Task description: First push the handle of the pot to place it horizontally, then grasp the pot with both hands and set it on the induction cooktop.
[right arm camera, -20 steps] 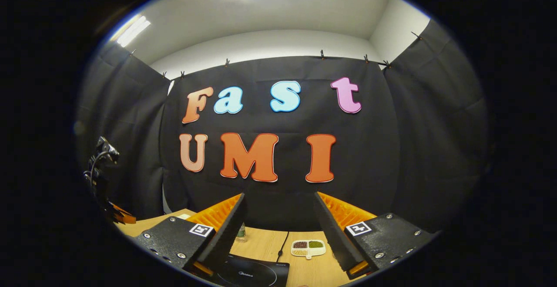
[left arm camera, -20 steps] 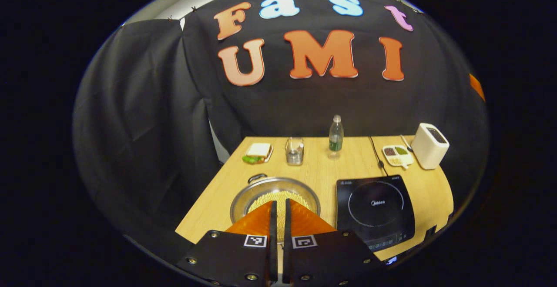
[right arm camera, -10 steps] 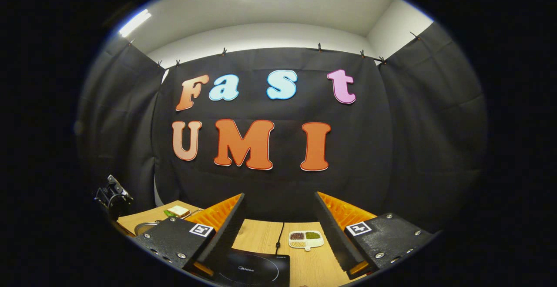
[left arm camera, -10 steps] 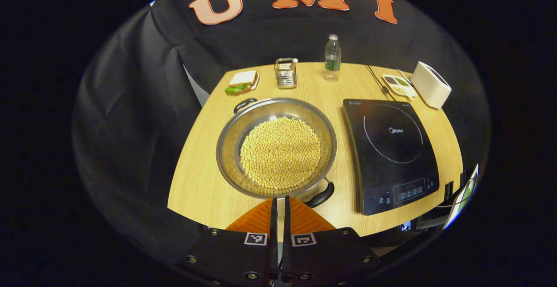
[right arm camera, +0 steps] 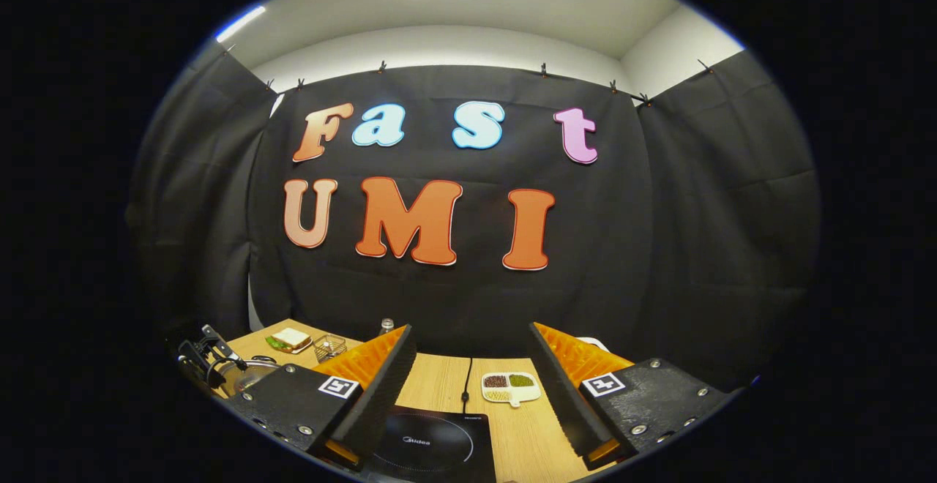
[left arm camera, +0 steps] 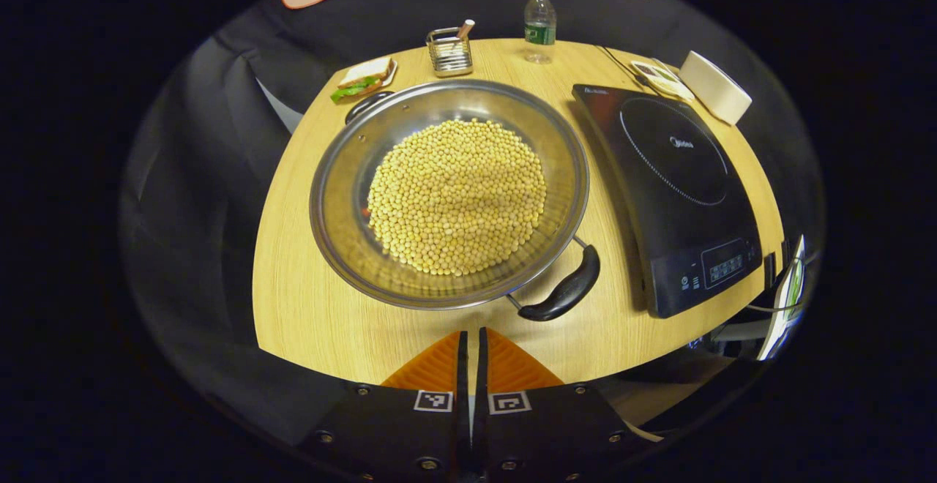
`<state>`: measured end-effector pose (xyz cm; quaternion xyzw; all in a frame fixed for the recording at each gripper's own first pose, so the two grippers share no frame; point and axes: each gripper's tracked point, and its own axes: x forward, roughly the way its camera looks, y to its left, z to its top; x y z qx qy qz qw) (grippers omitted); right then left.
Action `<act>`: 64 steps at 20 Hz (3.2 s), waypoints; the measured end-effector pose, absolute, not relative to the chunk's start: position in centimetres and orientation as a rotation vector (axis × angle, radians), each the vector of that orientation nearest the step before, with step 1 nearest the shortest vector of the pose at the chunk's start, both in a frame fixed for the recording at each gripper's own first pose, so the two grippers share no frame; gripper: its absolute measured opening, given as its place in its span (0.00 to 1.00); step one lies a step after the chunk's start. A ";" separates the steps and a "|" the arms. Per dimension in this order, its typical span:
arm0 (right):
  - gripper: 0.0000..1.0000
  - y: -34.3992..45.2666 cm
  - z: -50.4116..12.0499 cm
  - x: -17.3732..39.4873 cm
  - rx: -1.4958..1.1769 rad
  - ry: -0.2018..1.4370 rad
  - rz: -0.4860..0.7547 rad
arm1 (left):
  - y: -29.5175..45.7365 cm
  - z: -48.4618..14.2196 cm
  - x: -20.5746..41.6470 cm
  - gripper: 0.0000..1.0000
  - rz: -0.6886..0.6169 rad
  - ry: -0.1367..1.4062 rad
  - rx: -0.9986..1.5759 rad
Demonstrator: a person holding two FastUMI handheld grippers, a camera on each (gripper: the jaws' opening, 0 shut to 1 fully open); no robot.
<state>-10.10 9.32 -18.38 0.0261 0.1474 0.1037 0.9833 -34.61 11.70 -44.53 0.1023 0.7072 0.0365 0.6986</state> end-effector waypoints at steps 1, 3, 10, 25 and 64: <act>0.95 9.5 -18.5 -10.2 0.048 0.303 0.205 | 11.9 -44.9 -34.8 0.03 0.059 1.593 0.256; 0.95 9.6 -18.5 -10.7 0.039 0.308 0.197 | 12.1 -45.6 -35.3 0.03 0.013 1.626 0.287; 0.95 9.3 -18.7 -11.8 0.023 0.328 0.167 | 11.4 -47.4 -34.7 0.03 -0.155 1.656 0.382; 0.95 9.5 -20.7 -12.3 0.008 0.390 0.136 | 5.3 -49.2 -30.9 0.02 -0.296 1.649 0.294; 0.96 13.6 -29.4 -13.2 0.048 0.684 0.221 | -1.0 -52.9 -17.3 0.03 -0.192 1.507 0.007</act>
